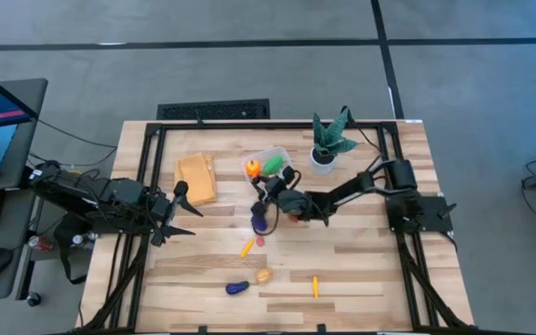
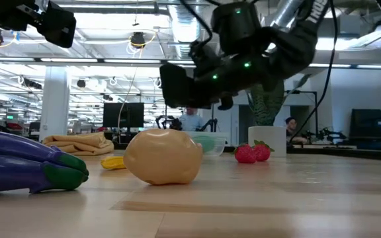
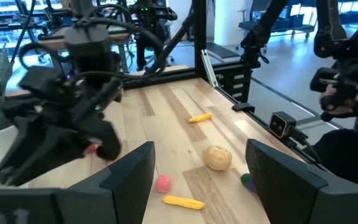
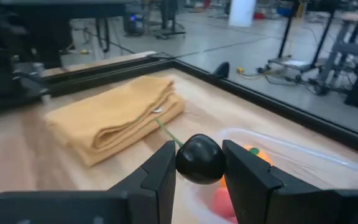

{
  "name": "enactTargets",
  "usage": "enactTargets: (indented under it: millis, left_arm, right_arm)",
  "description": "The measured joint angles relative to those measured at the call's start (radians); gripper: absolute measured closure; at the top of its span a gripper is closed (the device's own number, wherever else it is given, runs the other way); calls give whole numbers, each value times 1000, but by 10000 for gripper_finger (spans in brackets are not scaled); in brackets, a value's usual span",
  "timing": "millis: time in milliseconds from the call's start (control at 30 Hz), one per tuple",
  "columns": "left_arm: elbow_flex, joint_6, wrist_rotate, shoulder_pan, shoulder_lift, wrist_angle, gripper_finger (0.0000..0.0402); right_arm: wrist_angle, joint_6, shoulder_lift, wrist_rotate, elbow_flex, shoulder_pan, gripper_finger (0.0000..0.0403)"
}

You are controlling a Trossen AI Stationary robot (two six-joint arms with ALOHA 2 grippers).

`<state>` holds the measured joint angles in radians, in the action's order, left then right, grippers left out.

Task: Pick and placing Produce into tupperware
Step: Put the black cherry into the transparent bin

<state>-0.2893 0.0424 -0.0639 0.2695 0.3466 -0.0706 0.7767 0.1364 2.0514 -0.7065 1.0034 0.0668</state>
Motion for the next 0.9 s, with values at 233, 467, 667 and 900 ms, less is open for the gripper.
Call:
enactTargets:
  millis: [233, 467, 667, 900]
  left_arm:
    - [0, 1, 0, 0, 0, 0, 159]
    - [0, 3, 0, 0, 0, 1, 159]
    - [0, 2, 0, 0, 0, 2, 159]
    - [0, 2, 1, 0, 0, 18, 159]
  right_arm:
    - [-179, 139, -24, 2, 31, -69, 289]
    - [-234, 228, -24, 60, 42, -124, 289]
    - [-246, 231, -24, 132, 42, -142, 289]
    - [-247, 231, -24, 134, 42, -141, 289]
